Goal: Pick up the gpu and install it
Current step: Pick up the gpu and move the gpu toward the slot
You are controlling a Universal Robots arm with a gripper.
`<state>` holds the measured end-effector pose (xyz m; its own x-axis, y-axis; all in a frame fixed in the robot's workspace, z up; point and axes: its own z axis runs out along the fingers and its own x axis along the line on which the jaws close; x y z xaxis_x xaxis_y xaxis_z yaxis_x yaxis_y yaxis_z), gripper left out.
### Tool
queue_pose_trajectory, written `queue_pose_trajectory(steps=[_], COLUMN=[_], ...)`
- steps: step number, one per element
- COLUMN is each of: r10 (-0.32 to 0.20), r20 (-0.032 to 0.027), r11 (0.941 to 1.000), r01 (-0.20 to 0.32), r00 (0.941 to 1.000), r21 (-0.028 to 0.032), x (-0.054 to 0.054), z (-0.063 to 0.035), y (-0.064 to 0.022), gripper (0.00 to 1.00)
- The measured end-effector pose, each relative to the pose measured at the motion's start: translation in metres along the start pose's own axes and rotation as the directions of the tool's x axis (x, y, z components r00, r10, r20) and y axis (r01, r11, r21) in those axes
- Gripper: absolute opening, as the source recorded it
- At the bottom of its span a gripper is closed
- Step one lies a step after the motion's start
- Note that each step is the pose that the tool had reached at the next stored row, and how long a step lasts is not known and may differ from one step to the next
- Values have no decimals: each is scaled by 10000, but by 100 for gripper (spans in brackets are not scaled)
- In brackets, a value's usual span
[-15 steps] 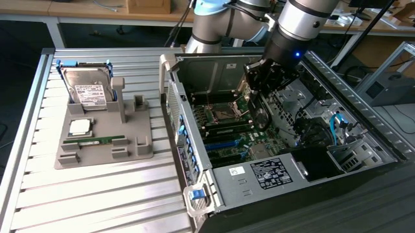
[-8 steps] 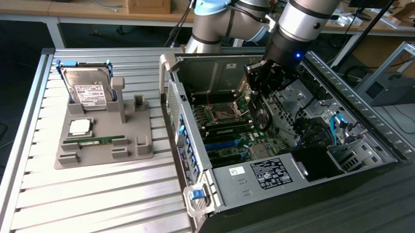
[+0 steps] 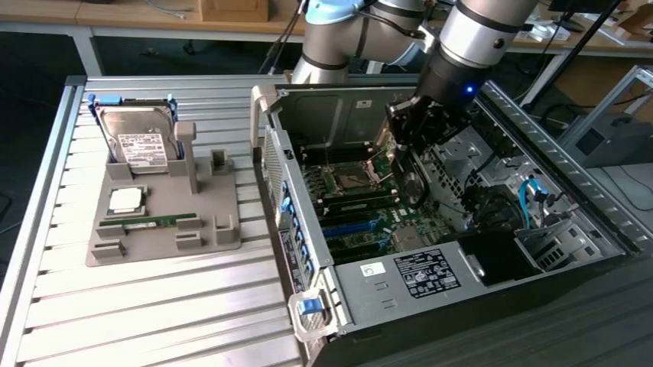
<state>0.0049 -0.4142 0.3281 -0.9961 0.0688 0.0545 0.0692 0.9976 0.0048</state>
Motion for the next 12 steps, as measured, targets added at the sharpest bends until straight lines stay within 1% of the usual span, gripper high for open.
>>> queue_pose_trajectory(steps=[4, 12], r10=[1, 1], r20=[-1, 0], r11=[10000, 10000], r01=[-1, -1], r00=[10000, 10000], r21=[3, 1], x=[-9, -9], z=[17, 19], y=[0, 0], gripper=[27, 27])
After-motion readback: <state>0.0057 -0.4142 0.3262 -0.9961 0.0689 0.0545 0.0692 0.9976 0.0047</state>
